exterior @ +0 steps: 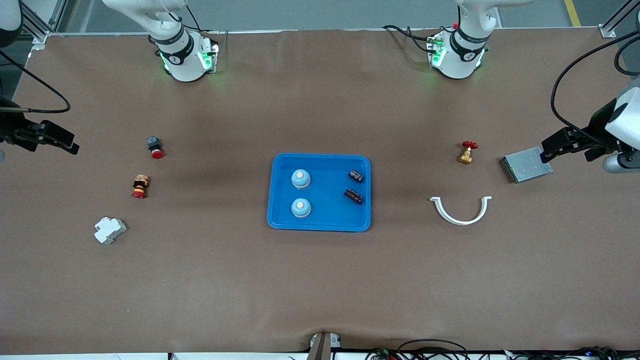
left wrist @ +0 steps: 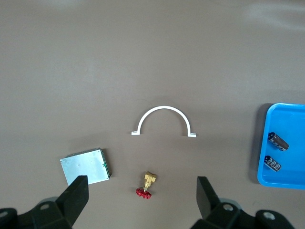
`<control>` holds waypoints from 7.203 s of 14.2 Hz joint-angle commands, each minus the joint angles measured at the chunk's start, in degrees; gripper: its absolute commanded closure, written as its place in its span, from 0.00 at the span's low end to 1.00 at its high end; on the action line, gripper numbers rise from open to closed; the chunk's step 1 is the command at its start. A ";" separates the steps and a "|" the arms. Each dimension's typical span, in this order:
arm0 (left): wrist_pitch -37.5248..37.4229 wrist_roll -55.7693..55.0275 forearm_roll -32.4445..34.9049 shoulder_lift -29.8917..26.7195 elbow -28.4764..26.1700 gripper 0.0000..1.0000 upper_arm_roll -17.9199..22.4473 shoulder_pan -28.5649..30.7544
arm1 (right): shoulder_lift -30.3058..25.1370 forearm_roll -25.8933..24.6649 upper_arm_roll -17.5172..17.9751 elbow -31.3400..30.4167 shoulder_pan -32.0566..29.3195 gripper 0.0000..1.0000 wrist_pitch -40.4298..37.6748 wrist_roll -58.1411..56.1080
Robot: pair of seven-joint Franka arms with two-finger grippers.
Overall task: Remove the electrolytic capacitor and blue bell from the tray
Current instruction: 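Move both grippers from rest toward the blue tray, then lower the right gripper over a bell while the left gripper lowers over a capacitor, then close the right gripper on the bell while the left gripper grips the capacitor, then lift the bell with the right gripper while the left gripper lifts the capacitor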
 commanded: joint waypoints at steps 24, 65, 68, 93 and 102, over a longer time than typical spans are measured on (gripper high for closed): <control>3.19 -34.87 -2.45 12.28 0.75 0.00 -0.44 -10.00 | 1.95 5.16 1.11 -9.12 15.47 0.00 10.61 25.35; 31.24 -85.02 -3.24 40.33 6.03 0.00 -0.26 -33.12 | 50.39 0.86 0.05 15.66 39.21 0.00 37.16 72.91; 31.67 -85.02 -3.15 41.20 6.03 0.00 -0.26 -33.39 | 50.75 0.94 0.05 15.93 39.65 0.00 37.16 73.44; 35.02 -85.37 -2.10 44.46 5.94 0.35 0.27 -33.92 | 43.38 3.05 1.28 15.75 39.22 1.00 26.99 71.09; 34.84 -85.37 -2.27 43.14 6.11 1.00 0.27 -33.66 | 20.01 4.55 0.67 -4.96 27.36 1.00 18.35 40.34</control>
